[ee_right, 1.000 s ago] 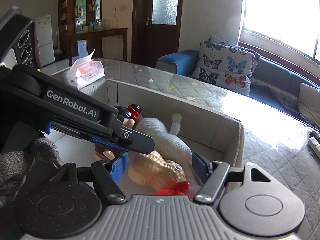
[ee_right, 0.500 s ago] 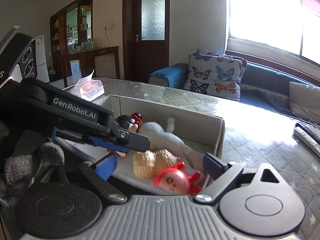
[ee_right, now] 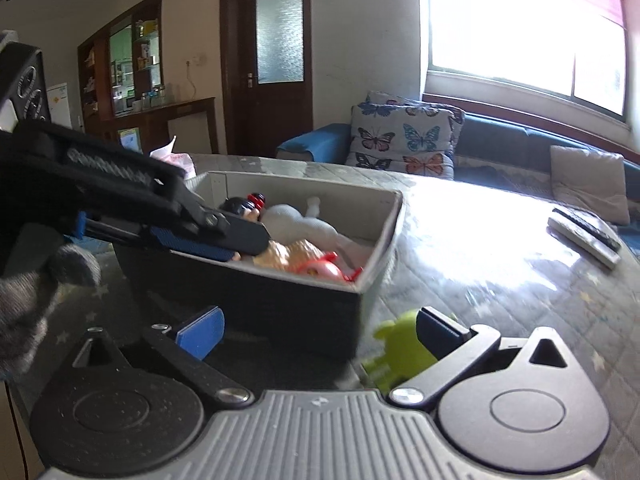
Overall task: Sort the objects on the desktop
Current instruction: 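Open both grippers and withdraw them toward the green alien toy, then close the left gripper on the green alien toy while the right gripper grips it too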
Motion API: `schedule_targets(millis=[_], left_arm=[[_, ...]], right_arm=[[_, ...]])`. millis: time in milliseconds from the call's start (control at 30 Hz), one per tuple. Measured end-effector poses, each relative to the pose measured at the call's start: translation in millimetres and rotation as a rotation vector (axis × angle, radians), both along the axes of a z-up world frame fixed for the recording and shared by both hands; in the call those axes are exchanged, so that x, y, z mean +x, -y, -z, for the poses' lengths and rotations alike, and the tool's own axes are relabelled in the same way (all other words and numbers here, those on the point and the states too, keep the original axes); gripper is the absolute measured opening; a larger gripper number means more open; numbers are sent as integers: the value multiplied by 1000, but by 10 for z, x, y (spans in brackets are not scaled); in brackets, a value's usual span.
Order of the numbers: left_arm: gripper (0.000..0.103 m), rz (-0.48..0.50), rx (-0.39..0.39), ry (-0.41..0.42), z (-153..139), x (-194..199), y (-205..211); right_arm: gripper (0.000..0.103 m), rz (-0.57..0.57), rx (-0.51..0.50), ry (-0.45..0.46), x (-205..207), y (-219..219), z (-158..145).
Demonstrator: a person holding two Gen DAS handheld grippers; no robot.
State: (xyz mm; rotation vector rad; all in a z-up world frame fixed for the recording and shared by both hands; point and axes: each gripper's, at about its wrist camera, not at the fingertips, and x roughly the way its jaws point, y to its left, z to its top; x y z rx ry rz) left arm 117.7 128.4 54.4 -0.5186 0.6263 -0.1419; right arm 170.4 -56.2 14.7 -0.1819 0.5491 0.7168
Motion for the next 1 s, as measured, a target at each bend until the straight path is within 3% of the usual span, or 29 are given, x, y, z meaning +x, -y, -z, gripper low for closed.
schedule_targets(millis=[433, 1000], left_arm=[[40, 62, 14, -44, 156, -60, 286], [40, 76, 3, -88, 290, 46, 389]], right_arm=[[103, 24, -2, -47, -34, 230, 186], [103, -2, 4, -136, 423, 364, 379]])
